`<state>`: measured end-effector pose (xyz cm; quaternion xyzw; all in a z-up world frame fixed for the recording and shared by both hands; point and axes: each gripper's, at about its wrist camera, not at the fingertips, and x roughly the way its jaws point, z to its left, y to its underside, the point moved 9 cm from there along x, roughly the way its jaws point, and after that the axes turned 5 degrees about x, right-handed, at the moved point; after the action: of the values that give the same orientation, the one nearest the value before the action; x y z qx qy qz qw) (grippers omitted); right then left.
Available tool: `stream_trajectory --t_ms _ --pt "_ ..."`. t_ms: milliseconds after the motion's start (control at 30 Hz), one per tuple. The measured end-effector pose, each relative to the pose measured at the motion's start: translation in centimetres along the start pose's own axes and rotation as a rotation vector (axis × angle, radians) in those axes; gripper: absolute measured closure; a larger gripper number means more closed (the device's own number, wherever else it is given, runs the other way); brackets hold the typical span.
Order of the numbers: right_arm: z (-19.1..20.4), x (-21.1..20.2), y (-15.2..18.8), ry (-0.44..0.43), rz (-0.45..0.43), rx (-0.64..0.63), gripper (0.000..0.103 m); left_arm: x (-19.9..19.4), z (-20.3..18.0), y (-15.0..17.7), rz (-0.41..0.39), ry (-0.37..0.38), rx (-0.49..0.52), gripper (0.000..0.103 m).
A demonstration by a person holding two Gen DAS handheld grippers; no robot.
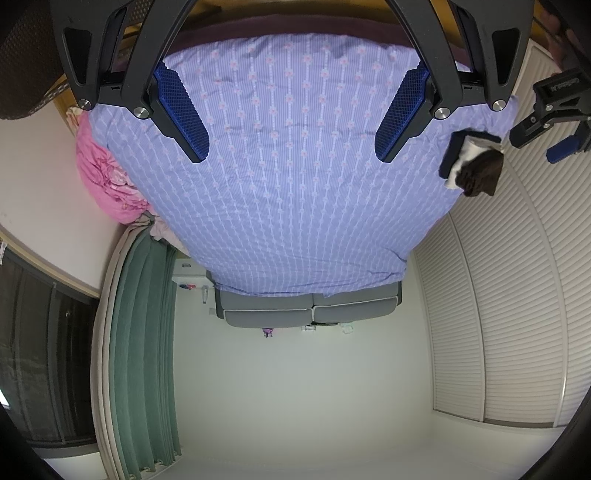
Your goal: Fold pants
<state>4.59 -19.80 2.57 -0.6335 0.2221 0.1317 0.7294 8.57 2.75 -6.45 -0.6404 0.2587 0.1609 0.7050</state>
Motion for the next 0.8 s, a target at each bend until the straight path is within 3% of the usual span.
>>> stream_trajectory --t_ms 800 --pt "-0.26 0.64 -0.35 -0.006 0.0 0.002 0.011 0.38 -0.69 -0.68 -0.007 0.025 0.002 0.0"
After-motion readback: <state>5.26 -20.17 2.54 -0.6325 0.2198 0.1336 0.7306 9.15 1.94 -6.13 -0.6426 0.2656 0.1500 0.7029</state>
